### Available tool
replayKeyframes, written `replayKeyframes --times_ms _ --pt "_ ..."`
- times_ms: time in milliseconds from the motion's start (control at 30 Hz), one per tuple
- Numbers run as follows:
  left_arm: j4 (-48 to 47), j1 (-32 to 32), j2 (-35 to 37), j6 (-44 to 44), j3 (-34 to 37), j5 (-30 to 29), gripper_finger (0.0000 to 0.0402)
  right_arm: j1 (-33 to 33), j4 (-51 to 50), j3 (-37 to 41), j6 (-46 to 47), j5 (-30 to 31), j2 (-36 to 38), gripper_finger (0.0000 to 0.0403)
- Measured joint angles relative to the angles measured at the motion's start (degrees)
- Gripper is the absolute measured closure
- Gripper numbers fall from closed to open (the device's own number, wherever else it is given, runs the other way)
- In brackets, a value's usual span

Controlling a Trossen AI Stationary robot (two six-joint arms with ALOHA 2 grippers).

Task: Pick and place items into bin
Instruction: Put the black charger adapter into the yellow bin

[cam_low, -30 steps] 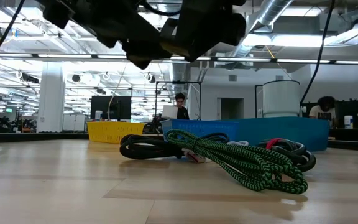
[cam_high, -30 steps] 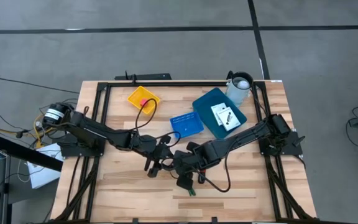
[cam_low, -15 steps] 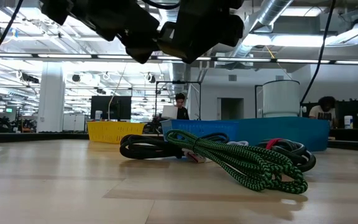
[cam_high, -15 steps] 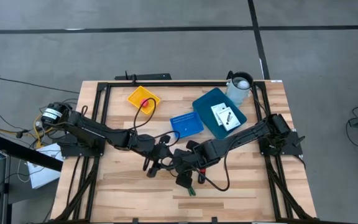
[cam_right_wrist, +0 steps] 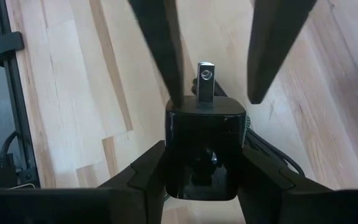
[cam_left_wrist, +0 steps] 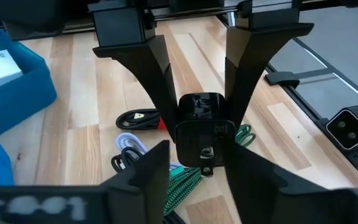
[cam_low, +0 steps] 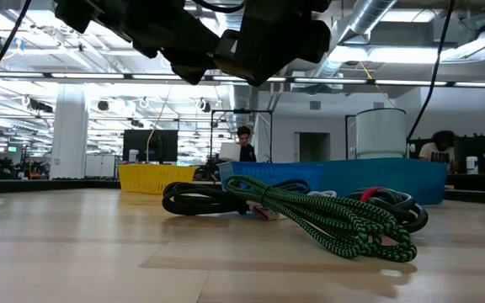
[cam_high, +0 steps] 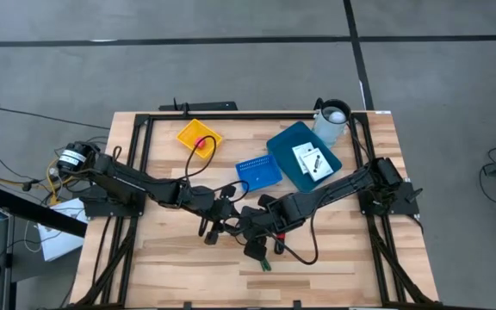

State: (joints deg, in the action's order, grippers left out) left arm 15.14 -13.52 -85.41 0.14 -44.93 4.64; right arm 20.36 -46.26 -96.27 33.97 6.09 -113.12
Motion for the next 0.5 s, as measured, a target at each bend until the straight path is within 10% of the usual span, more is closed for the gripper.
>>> replayKeyframes --times_ms 300,500 --pt "-0.02 -0.02 0.00 2.21 0.02 0.25 0.0388 -0.01 -0.19 0.00 0.03 0.11 0.00 0.0241" --pt "-0.02 -0.02 0.00 2.17 0.02 0.22 0.0383 0.00 -0.15 0.02 0.00 0.09 0.00 0.0261"
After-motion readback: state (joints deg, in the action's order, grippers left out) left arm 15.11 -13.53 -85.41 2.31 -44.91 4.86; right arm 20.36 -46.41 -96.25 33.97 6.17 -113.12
